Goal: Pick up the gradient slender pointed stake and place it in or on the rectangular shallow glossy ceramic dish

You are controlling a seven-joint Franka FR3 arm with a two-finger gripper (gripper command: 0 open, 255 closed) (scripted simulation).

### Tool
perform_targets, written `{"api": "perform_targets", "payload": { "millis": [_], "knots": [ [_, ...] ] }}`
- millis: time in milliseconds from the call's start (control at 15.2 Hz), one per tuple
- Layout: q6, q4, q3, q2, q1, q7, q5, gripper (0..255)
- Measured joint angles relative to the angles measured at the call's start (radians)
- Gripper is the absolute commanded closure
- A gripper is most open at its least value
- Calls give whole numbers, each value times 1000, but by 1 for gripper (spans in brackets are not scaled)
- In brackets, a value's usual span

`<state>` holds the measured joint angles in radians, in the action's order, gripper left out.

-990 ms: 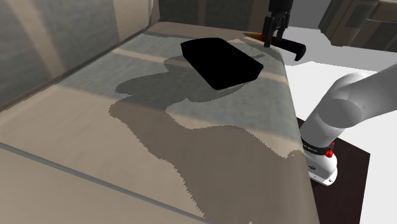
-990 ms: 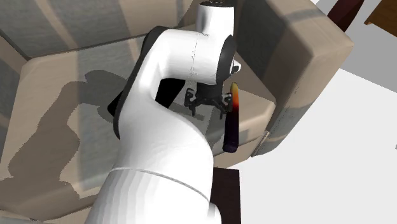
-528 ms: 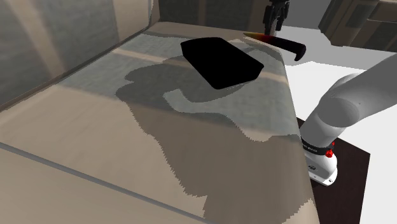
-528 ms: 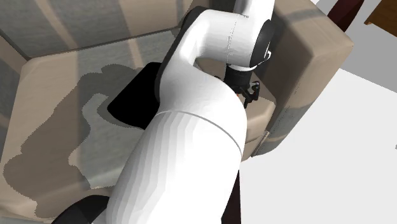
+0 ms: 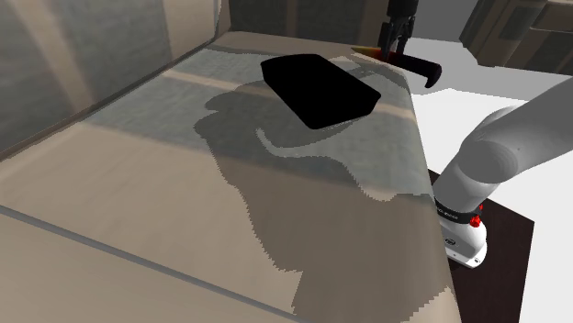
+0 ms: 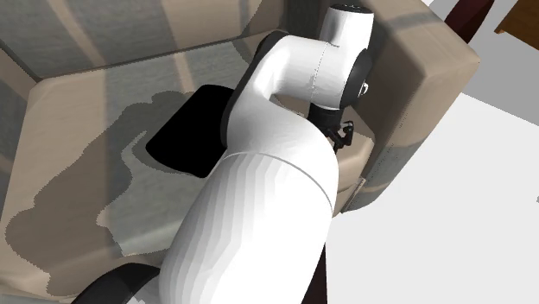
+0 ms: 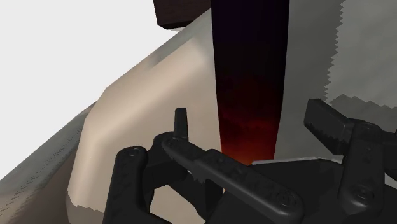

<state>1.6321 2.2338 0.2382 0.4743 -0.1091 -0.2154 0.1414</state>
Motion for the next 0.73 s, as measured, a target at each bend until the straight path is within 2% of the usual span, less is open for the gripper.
{"api": "perform_targets", "payload": {
  "millis": [462, 528, 726],
  "knots": [
    [10, 11, 1, 2, -1, 0, 1, 0],
    [10, 11, 1, 2, -1, 0, 1, 255],
    [10, 11, 1, 2, -1, 0, 1, 255]
  ]
}}
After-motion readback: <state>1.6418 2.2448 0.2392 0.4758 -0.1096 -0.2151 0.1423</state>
